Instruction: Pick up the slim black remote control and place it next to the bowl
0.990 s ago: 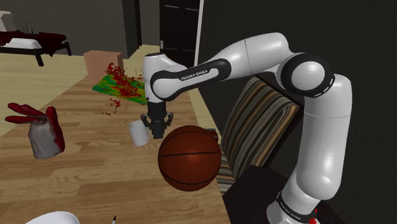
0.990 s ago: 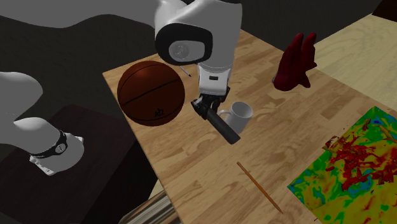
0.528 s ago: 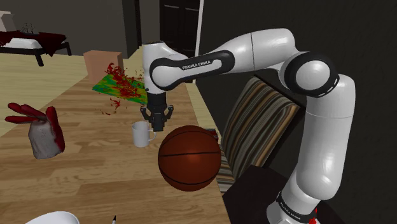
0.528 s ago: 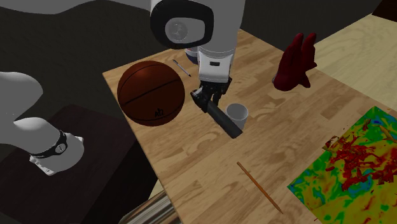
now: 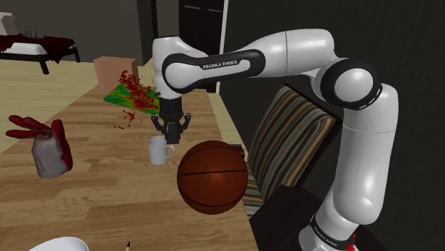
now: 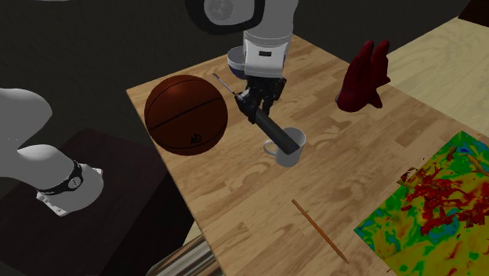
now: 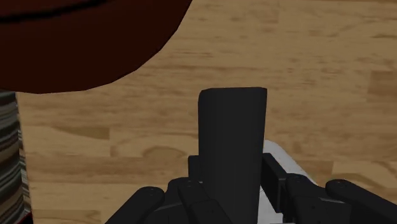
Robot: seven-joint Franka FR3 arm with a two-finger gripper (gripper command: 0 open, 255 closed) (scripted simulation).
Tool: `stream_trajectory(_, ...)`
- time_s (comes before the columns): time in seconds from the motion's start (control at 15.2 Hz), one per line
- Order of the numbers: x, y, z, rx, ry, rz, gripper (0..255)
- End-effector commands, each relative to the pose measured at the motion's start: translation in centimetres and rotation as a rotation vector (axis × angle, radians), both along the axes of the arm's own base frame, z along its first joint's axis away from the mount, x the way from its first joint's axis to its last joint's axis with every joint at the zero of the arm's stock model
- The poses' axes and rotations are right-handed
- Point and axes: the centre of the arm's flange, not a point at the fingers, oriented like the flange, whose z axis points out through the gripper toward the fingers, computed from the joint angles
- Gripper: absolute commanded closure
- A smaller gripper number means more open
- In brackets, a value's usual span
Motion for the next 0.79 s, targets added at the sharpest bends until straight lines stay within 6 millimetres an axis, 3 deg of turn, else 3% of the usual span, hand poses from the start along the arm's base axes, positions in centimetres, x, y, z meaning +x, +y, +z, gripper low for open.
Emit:
stream_trajectory(0.0, -1.0, 2.4, 0.0, 0.000, 0.000, -0.001, 255)
stream_trajectory(0.73, -6.1, 16.0, 0.0, 0.000, 0.000, -0.001, 255)
